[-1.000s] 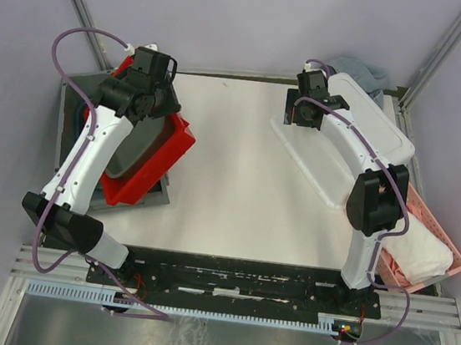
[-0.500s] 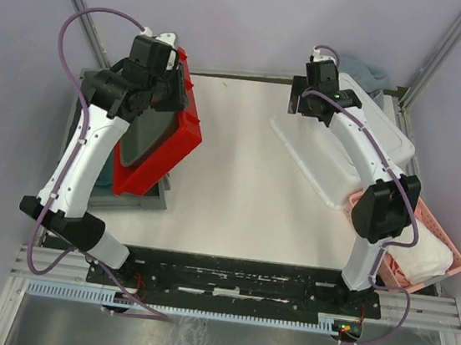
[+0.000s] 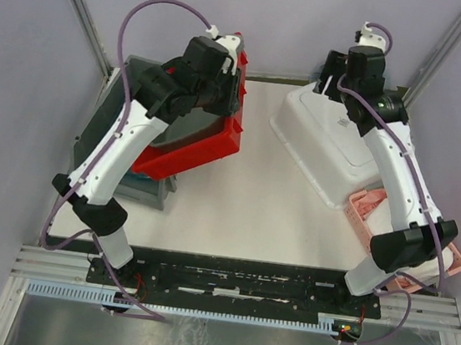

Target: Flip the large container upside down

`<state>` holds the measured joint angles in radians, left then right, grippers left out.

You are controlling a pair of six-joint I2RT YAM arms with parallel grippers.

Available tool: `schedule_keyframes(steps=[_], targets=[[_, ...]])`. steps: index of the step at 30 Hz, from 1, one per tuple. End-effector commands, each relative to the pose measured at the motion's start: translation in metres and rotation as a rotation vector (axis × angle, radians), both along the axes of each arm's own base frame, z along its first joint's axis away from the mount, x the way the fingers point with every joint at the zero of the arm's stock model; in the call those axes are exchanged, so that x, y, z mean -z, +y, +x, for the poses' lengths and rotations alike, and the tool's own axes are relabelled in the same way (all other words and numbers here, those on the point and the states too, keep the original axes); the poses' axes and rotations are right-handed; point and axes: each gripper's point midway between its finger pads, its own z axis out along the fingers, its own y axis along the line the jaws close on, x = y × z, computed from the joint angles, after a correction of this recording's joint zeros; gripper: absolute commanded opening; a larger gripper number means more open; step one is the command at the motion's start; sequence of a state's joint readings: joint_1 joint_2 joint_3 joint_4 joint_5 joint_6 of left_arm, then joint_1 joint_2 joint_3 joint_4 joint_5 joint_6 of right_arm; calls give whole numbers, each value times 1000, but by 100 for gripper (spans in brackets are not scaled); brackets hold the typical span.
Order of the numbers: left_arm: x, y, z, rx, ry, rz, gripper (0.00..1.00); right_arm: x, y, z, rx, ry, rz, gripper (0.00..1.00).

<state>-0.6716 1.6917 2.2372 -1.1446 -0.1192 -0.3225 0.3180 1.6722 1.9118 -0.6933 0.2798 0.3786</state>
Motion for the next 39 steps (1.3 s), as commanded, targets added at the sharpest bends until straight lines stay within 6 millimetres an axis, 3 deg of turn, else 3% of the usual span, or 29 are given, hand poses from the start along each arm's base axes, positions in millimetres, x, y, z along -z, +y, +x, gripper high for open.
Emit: schedule_keyframes(steps=[1,4,7,10,14,15,18,21,25,30,33,36,39], targets=[[-22,-60,14,149,-132,-110,3,-45,-37,-26,127,-128,29,79],[11,-77,18,147,-100,-65,3,-48,-56,-45,176,-156,11,79],[47,-78,24,114,-85,48,3,-43,-67,-61,196,-156,-13,79],[76,-77,28,99,-88,127,3,-23,-71,-71,190,-104,-34,79],[101,-91,28,131,-60,99,4,4,-70,-81,184,-14,-32,80],[107,-95,28,144,-40,96,9,9,-69,-83,183,0,-27,80],[119,-108,23,180,17,75,43,23,-68,-86,179,35,-22,80],[102,-117,21,213,13,30,67,33,-68,-90,171,68,-31,80],[67,-119,19,234,-28,-17,84,39,-69,-92,167,98,-52,80],[28,-107,18,205,-75,-57,87,39,-65,-91,137,107,-49,81],[13,-78,28,113,-64,-108,87,38,-51,-88,66,106,-24,81],[-2,-36,36,4,-67,-162,87,41,-32,-84,11,121,55,81],[0,9,43,-121,-66,-168,87,49,1,-81,-56,154,132,79]])
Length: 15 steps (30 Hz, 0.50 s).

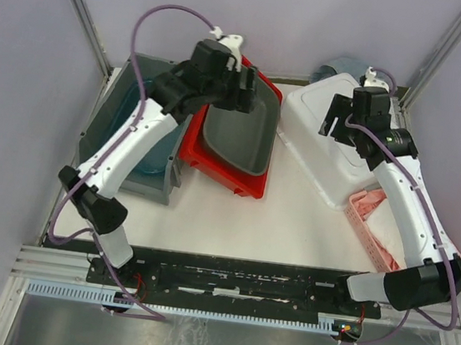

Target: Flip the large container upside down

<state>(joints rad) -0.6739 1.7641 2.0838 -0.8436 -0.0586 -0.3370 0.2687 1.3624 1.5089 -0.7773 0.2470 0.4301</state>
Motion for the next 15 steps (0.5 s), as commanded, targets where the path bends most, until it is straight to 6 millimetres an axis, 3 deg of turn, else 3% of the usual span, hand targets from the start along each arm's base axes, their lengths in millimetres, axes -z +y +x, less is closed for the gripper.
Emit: schedule_keyframes(steps=[1,6,9,11,15], targets=[[-30,76,1,-212,-19,-88,87,-9,56,11,-119,-19,135,80],[-6,147,5,-417,30,-72,88,5,163,0,-385,-9,151,86],[7,178,7,-470,91,-148,88,14,222,-10,-551,-25,173,92],[12,180,5,-455,116,-191,88,13,255,-17,-653,-60,159,94],[25,179,2,-443,161,-206,88,16,304,-17,-772,-109,161,93]])
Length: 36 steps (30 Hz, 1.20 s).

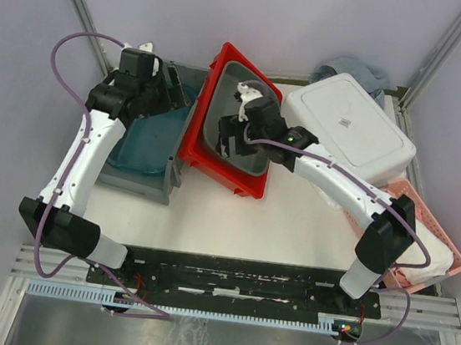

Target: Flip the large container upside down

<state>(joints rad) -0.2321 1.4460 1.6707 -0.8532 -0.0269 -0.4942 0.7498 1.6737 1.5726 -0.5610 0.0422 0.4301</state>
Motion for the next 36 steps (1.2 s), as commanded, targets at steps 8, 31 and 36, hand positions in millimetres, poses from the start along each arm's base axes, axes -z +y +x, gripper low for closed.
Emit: schedule_keyframes(steps=[8,31,36], targets=[[-7,-17,-1,42,-36,-126,88,-20,101,36,-156,-171,136,87],[-18,-31,18,125,-94,-145,88,-190,-35,-25,-69,-325,352,2],[-17,-35,19,156,-93,-125,87,-192,-74,-54,-89,-204,461,2]])
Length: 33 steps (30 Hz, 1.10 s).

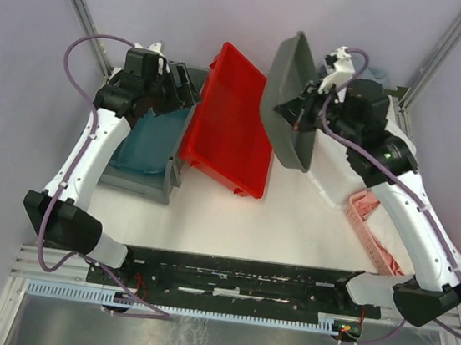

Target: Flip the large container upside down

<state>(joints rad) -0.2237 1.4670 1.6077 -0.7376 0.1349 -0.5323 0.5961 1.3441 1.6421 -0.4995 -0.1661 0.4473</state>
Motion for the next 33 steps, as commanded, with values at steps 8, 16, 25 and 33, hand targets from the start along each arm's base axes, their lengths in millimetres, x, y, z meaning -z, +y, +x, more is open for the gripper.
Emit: schedule_keyframes(steps=[8,16,25,33], targets=[[-23,-22,6,95,-93,47,87,-5,-27,-93,-193,207,198,2],[-20,-35,-1,126,-86,49,87,-10,-30,-118,-218,263,308,2],[-20,-36,-16,133,-87,38,87,19,-50,-122,-62,340,385,2],[-19,-45,-27,168,-84,30,87,93,-69,-115,147,478,575,2]])
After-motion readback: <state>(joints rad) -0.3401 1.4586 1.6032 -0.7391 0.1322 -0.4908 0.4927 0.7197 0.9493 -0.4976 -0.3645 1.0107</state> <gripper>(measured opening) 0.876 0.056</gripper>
